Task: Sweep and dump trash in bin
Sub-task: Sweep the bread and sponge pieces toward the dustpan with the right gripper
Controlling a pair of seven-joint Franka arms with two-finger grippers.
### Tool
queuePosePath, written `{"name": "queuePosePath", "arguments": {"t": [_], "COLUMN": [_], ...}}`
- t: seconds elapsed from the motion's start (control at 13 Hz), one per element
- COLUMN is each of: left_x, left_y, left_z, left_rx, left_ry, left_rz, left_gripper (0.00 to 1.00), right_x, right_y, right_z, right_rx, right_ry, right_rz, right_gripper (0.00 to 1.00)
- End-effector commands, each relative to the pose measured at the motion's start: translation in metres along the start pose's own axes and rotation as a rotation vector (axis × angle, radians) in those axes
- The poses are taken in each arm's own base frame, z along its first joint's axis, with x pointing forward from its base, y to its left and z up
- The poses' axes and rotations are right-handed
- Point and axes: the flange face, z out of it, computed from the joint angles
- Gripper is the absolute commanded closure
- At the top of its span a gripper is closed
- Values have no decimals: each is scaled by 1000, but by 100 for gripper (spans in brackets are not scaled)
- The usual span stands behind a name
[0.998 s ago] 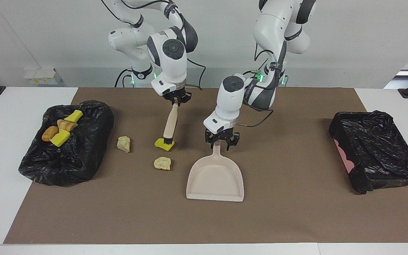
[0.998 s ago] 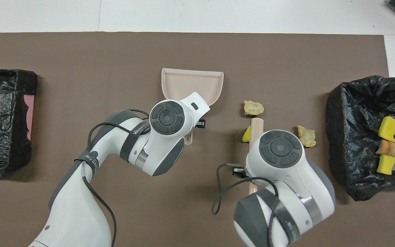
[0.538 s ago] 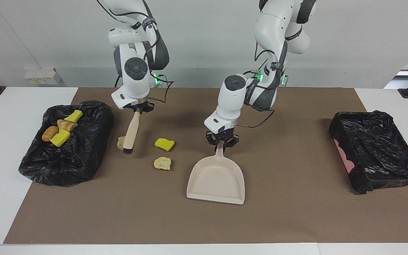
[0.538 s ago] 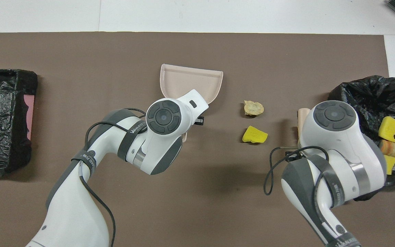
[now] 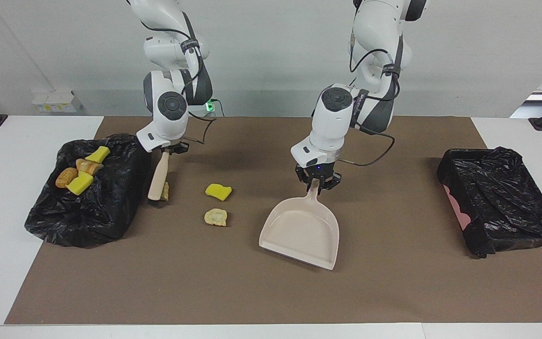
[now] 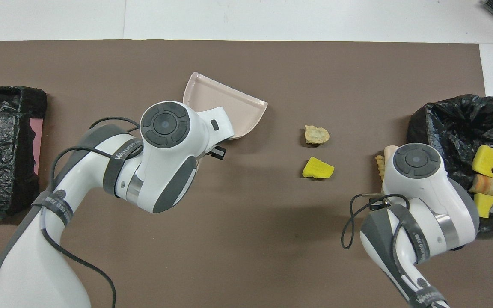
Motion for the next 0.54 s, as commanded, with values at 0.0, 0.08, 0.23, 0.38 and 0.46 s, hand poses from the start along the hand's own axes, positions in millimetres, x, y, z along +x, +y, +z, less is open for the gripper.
{"name": "queuePosePath", "arguments": {"t": [0.0, 0.08, 0.23, 0.38, 0.46], "left_x": [-11, -12, -12, -14, -13], "left_y": [-24, -25, -44, -62, -67], "left_z": [-2, -1, -1, 1, 2], "left_rx": [23, 27, 40, 36, 35], "left_ry": [-49, -57, -61, -67, -63], "left_rz": [137, 177, 266, 390, 455], "left_gripper": [100, 100, 100, 100, 100], "right_x": [-4, -4, -11, -4, -1], "right_y": [-5, -14, -43, -63, -78], "right_z": [-1, -4, -16, -34, -53], "right_rx": [12, 40, 112, 180, 181], "right_ry": [46, 48, 42, 32, 36], "right_rz": [-45, -61, -122, -137, -162], "right_gripper": [100, 100, 100, 100, 100]}}
